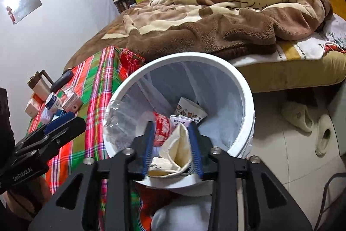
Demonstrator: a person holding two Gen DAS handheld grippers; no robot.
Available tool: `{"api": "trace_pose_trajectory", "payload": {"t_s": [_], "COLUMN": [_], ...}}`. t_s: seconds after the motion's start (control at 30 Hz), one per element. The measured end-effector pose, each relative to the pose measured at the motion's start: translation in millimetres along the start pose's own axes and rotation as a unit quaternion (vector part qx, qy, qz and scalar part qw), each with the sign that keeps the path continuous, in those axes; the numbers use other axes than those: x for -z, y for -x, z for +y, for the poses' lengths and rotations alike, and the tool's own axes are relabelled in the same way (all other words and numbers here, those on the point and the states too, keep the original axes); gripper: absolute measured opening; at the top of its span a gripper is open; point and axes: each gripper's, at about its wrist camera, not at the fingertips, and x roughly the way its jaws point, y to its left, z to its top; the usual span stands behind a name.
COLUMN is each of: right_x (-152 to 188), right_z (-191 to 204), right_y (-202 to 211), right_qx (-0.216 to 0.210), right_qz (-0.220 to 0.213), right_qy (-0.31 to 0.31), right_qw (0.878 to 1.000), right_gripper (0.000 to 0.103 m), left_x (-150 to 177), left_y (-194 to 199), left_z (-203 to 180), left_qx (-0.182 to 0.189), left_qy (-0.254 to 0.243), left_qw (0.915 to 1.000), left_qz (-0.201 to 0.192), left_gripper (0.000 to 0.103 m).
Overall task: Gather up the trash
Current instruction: 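Open both grippers to drop the bottle and paper into the bin, then move both grippers back toward the trash on the cloth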
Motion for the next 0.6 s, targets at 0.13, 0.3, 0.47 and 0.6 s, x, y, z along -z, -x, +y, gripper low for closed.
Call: {"api": "trace_pose_trajectory", "payload": {"t_s": [0.13,0.3,0.47,0.6], "right_x": [0,-1,1,6], "right_z": [5,16,28,38], "right_y": [7,14,14,13], "right_qx": [-0.007,-0.025,-0.041,-0.057], "right_qz": [-0.011,-0.023,-0.020,-0.014], "right_qy": [0.008,0.026,0.042,0.052], "right_qw": [1.000,0.999,0.998,0.997], "right_gripper": [0.057,0.057,0.057,0.057], "left_x": [5,14,25,35], "left_y": [14,34,51,67], "left_z": [6,14,24,37], "left_qx": [-0.014,-0.033,-0.060,-0.083], "left_qy": [0.003,0.005,0.014,0.028], "left_qw": [0.9999,0.9994,0.9981,0.9960], "left_qz": [-0.003,-0.007,-0.011,-0.017], "left_gripper": [0.068,0.068,0.068,0.068]}}
